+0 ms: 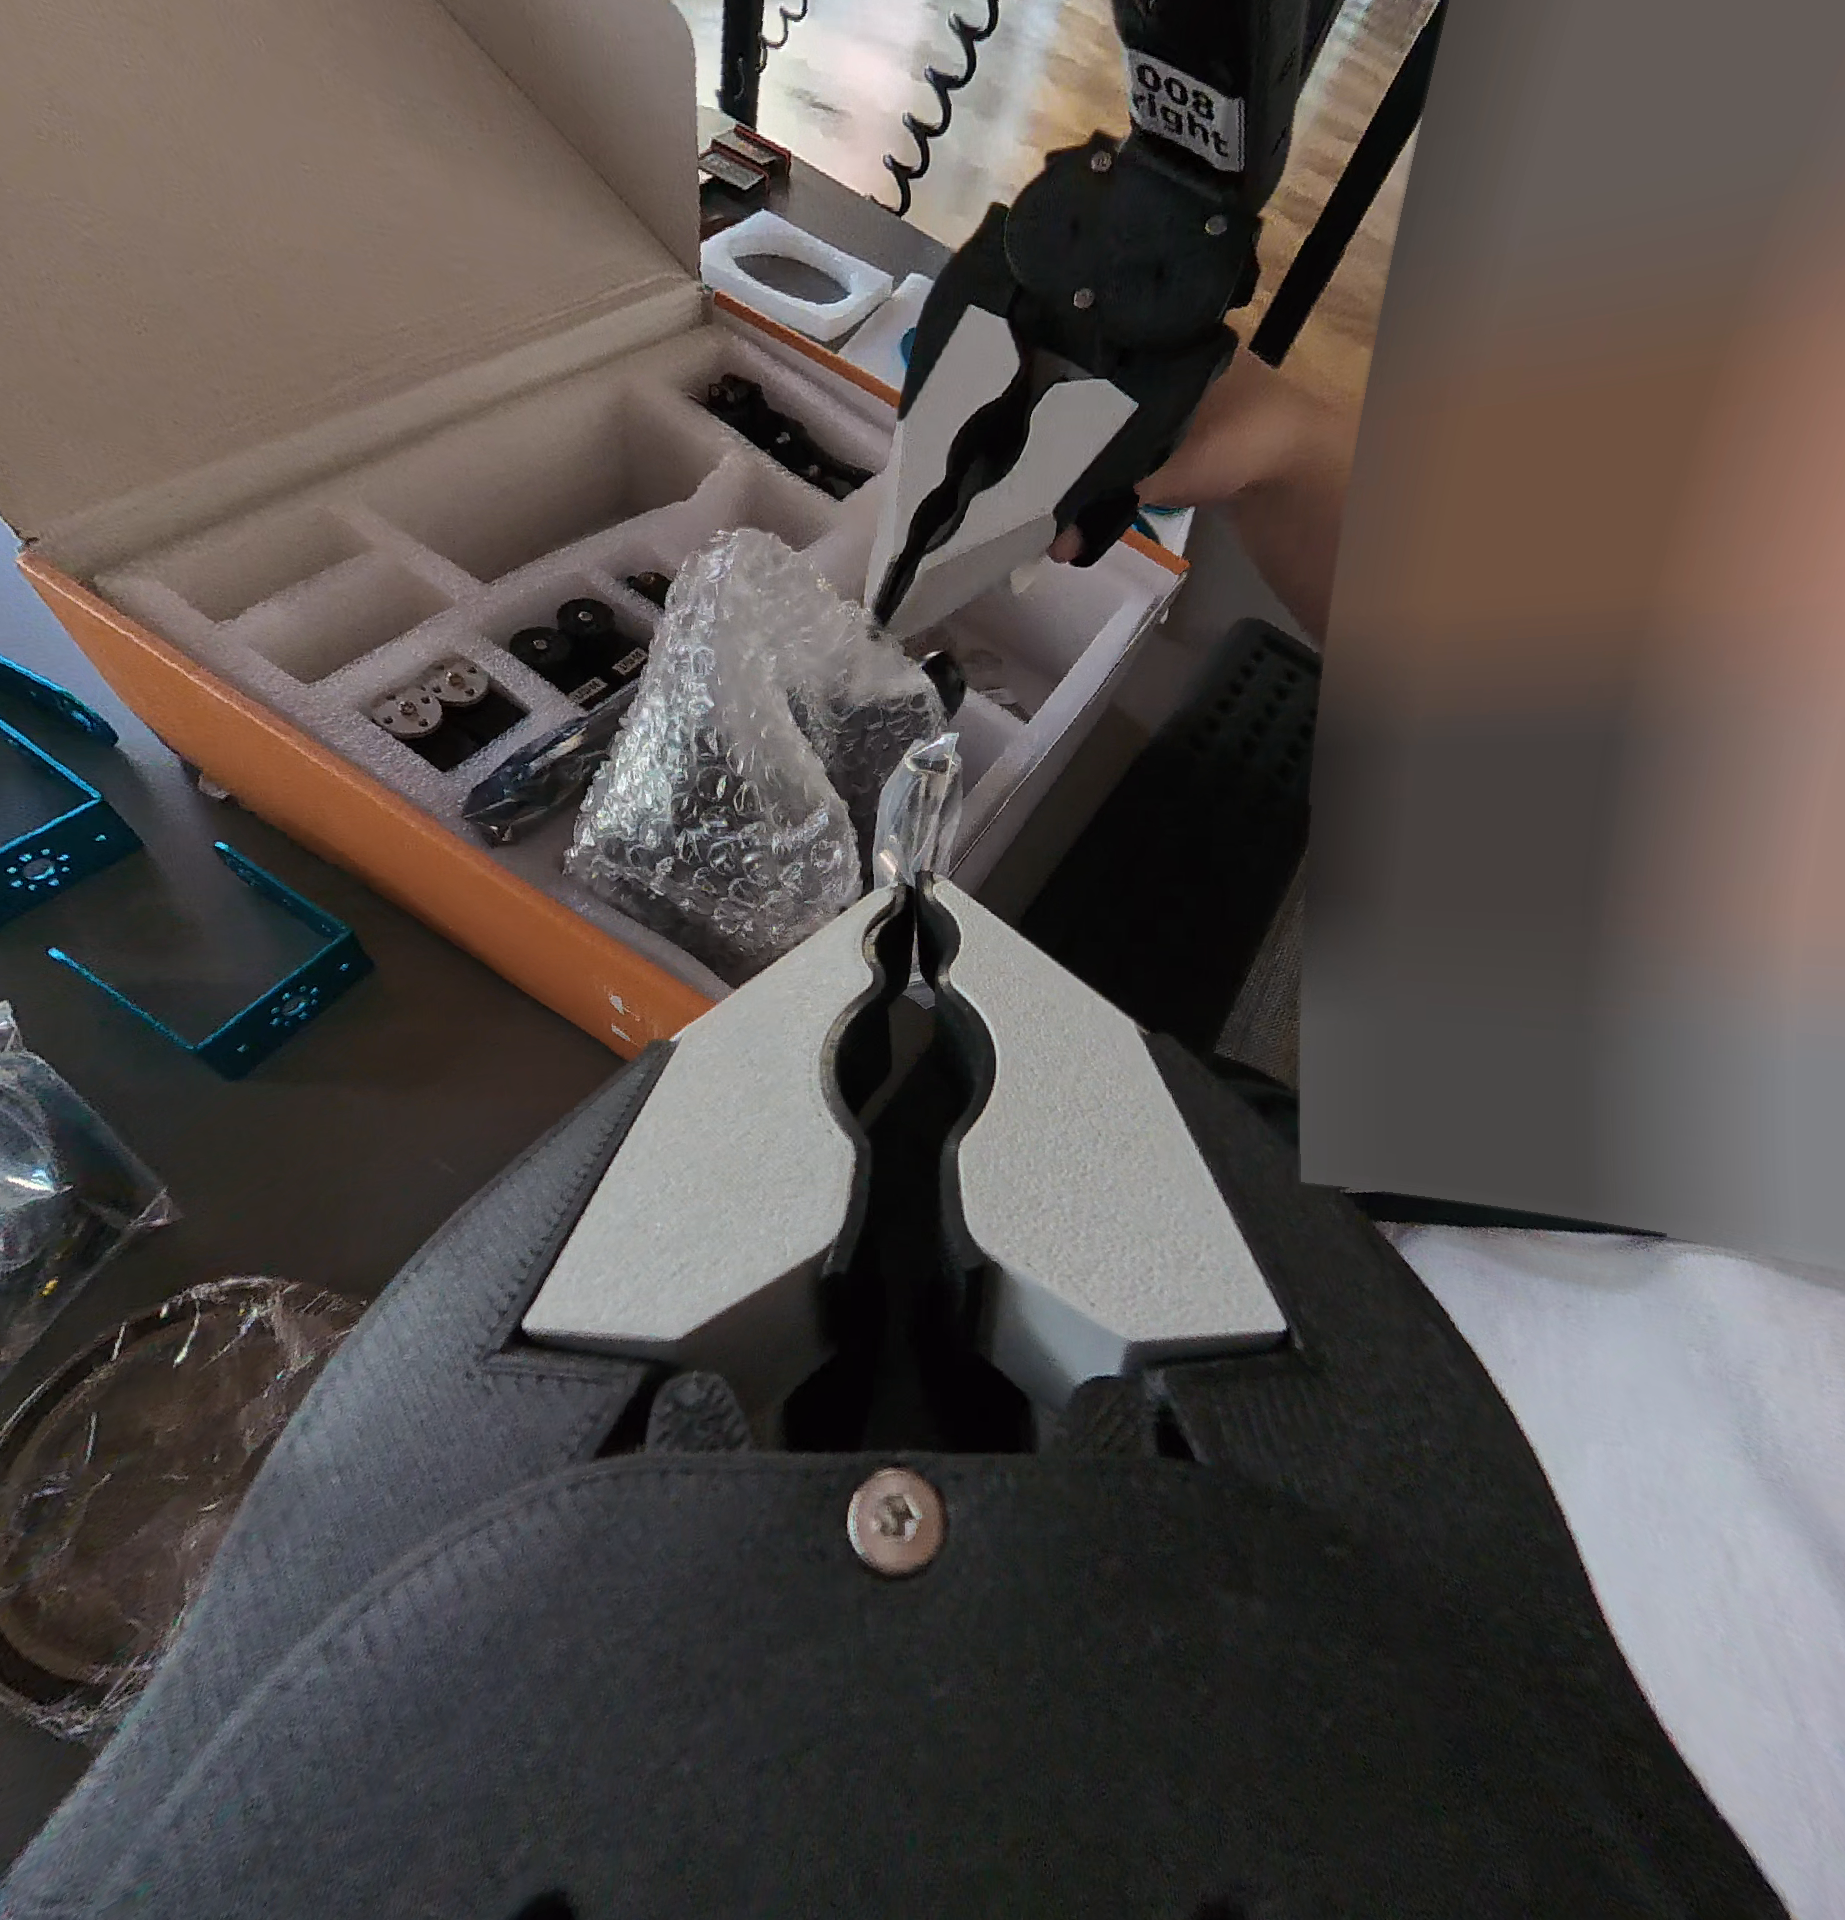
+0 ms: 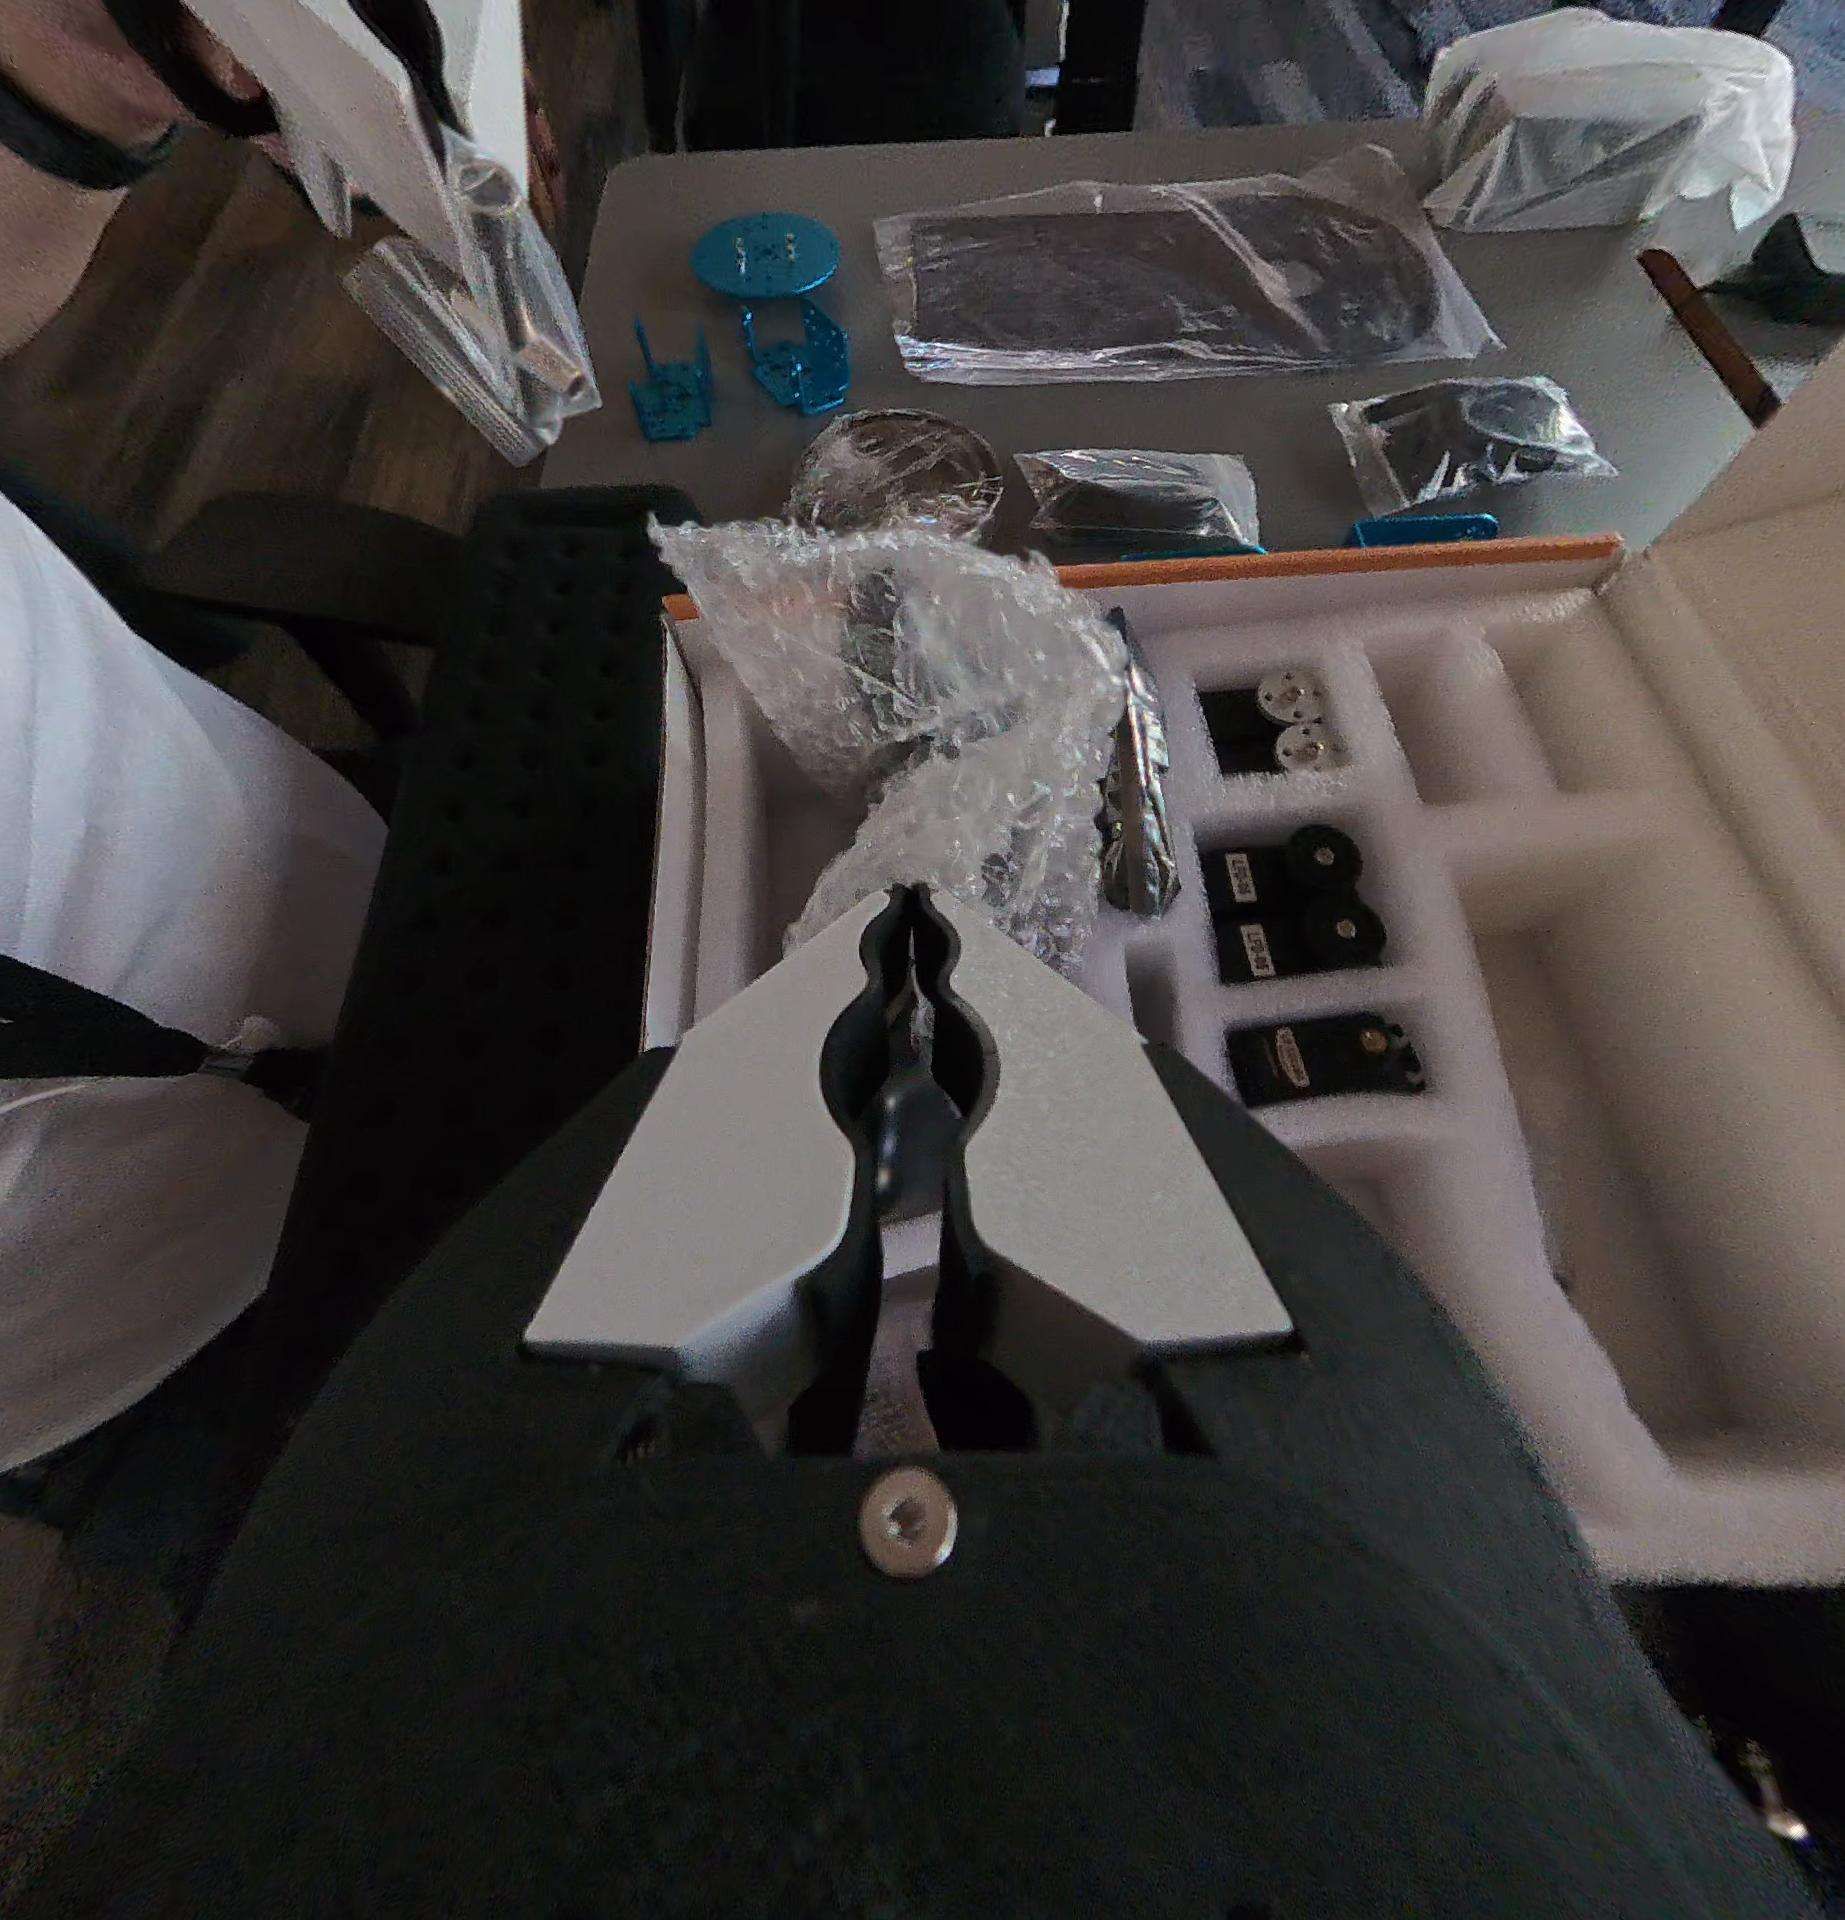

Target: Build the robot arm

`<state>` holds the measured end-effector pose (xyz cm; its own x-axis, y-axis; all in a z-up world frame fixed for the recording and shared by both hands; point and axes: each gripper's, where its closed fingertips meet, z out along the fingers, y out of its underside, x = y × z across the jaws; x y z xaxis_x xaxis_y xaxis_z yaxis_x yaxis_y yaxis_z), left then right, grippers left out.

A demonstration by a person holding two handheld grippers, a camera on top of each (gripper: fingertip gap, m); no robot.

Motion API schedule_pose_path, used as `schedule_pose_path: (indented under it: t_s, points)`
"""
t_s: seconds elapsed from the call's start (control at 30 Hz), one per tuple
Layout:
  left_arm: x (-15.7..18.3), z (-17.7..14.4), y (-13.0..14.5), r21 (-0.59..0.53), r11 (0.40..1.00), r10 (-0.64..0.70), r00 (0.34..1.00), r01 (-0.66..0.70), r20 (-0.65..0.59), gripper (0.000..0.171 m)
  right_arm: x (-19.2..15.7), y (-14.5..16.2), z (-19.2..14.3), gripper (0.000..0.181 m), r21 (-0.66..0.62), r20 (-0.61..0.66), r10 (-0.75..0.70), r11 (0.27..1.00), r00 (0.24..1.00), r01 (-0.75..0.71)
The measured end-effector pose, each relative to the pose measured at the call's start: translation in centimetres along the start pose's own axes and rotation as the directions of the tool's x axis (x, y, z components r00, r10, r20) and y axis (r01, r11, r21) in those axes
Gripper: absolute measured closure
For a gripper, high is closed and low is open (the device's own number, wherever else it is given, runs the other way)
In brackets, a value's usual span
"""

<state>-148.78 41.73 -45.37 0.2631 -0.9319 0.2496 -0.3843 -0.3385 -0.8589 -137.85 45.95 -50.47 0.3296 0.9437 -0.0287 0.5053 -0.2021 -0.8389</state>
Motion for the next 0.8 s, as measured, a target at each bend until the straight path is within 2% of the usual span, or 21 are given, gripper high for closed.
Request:
schedule_pose_path:
  t_s: [0.13,0.23,0.37,0.43,0.53,0.6,0.67,0.7,0.8]
  points:
    - [0.5,0.9,-0.7,-0.026,1.000,0.017,0.999,-0.016,0.031,0.171,-0.4,-0.5,-0.3,0.181,-0.019,0.010,-0.076,0.997,0.997,0.076]
    - [0.9,1.5,-1.0,-0.032,0.999,0.023,0.999,-0.021,0.043,0.171,-0.5,-2.0,-1.5,0.177,0.053,0.019,-0.069,0.996,0.997,0.068]
    - [1.3,1.9,-1.1,-0.032,0.999,0.021,0.999,-0.020,0.038,0.171,1.2,-2.4,-3.2,0.137,0.080,-0.049,0.004,0.997,0.999,0.000]
    - [1.4,2.0,-1.1,-0.025,0.999,0.021,0.999,-0.020,0.032,0.171,1.5,-2.7,-2.9,0.119,0.105,-0.053,0.044,0.994,0.998,-0.039]
    - [1.6,1.8,-1.0,-0.011,1.000,0.020,1.000,-0.020,0.020,0.171,0.5,-2.2,-0.6,0.112,0.067,0.013,0.065,0.996,0.998,-0.066]
    - [1.6,1.5,-0.8,-0.002,1.000,0.027,0.999,-0.027,0.019,0.171,-0.3,-1.3,1.1,0.120,-0.015,0.029,0.033,0.999,0.999,-0.033]
    - [1.7,1.0,-0.7,0.009,0.999,0.035,0.999,-0.035,0.016,0.171,-1.0,0.4,2.0,0.176,-0.144,0.022,-0.018,0.989,1.000,0.021]
    - [1.7,0.7,-0.6,0.016,0.999,0.037,0.999,-0.038,0.016,0.171,-1.4,1.1,2.3,0.178,-0.169,0.013,-0.047,0.984,0.999,0.048]
    - [1.5,-0.5,-0.3,0.040,0.998,0.038,0.999,-0.039,0.022,0.171,-2.3,2.0,2.2,0.181,-0.133,-0.062,-0.094,0.987,0.994,0.086]
